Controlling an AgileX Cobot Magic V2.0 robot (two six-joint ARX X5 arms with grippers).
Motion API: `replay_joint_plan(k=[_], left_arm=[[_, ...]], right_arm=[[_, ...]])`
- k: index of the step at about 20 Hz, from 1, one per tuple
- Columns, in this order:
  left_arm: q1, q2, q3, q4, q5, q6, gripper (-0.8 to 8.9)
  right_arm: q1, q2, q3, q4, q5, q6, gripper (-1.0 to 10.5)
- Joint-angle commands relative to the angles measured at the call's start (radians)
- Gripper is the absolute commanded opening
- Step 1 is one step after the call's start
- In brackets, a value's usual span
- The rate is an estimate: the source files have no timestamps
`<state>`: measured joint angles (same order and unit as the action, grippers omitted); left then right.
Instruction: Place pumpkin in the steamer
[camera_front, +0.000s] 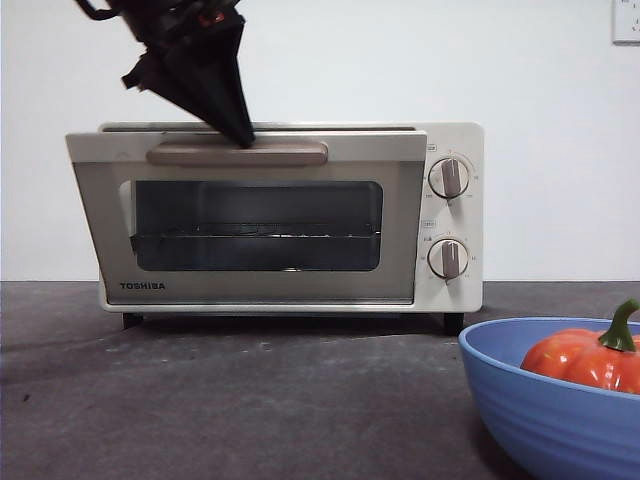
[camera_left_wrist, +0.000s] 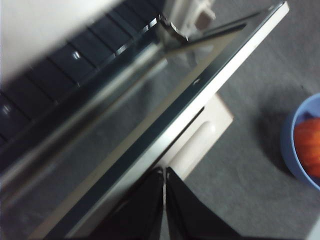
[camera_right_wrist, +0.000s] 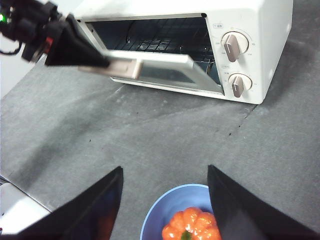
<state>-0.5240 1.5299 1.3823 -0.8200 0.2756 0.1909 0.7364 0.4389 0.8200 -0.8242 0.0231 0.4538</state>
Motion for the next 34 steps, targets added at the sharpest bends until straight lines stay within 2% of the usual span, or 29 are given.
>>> replay_joint_plan(k=[1, 8, 14, 28, 34], left_arm=[[0.006, -0.002, -0.080, 0.055, -0.055, -0.035, 0.16], [0.005, -0.151, -0.337, 0.255, -0.060, -0.130, 0.16], [-0.016, -0.207, -0.504, 0.405, -0.071, -0.208, 0.16], [-0.085, -0.209, -0.610, 0.438, -0.074, -0.237, 0.15], [-0.102, -0.225, -0.610, 0.391, -0.072, -0.238, 0.15]], right_arm=[[0.006, 0.002, 0.008, 0.013, 0.003, 0.009, 2.6], [0.006, 0.002, 0.008, 0.015, 0.004, 0.007, 2.6], [0.006, 0.002, 0.008, 0.016, 0.004, 0.006, 2.6], [0.006, 0.002, 0.008, 0.016, 0.004, 0.006, 2.6], [0.006, 0.003, 0.008, 0.015, -0.002, 0.016, 2.6]])
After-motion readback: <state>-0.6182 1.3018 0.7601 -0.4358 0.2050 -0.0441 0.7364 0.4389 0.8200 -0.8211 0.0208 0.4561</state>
